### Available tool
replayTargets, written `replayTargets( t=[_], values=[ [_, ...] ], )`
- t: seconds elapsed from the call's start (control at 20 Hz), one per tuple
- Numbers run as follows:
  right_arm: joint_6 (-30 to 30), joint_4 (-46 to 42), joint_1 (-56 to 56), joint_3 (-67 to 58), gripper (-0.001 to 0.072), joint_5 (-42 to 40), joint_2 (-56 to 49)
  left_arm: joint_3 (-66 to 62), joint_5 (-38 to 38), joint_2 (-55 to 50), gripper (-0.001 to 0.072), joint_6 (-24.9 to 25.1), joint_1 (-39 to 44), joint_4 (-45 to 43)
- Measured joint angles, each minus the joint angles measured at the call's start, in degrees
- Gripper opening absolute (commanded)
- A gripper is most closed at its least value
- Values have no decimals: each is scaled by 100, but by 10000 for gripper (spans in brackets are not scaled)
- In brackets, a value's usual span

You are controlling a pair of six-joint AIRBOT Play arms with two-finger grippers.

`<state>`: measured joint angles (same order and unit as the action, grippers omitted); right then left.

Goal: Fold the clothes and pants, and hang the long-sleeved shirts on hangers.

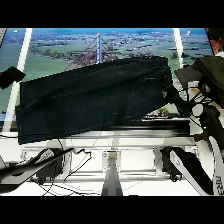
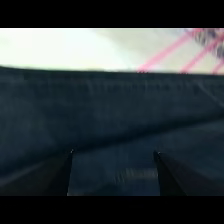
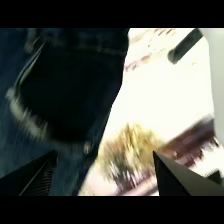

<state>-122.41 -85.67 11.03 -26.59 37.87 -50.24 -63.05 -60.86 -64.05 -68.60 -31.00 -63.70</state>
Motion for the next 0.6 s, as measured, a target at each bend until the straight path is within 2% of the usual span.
replayTargets(
  t=[0.05, 0.15, 0.2, 0.25, 0.35, 0.45, 0.55, 0.6],
  values=[
    [-221, 0, 0, 46, 614, -334, -223, 7, -186, -4, 579, -55, -31, -39],
    [-688, -2, 0, 109, 610, -1034, -719, 33, -538, -11, 579, -175, -138, -118],
    [-894, -2, 0, 125, 534, -1401, -973, 50, -691, -9, 578, -210, -214, -155],
    [-1040, -2, 0, 138, 492, -1703, -1165, 76, -835, -11, 578, -258, -317, -201],
    [-1220, -4, 0, 151, 481, -2358, -1440, 129, -1091, -9, 578, -348, -579, -363],
    [-1287, -11, 0, 160, 335, -2793, -1596, 219, -1342, 2, 578, -501, -944, -636],
    [-1248, -13, 0, 131, 312, -3134, -1668, 411, -1602, 37, 578, -634, -1412, -879],
    [-1189, -15, 0, 120, 177, -3226, -1694, 581, -1725, 70, 578, -691, -1687, -981]
  ],
)
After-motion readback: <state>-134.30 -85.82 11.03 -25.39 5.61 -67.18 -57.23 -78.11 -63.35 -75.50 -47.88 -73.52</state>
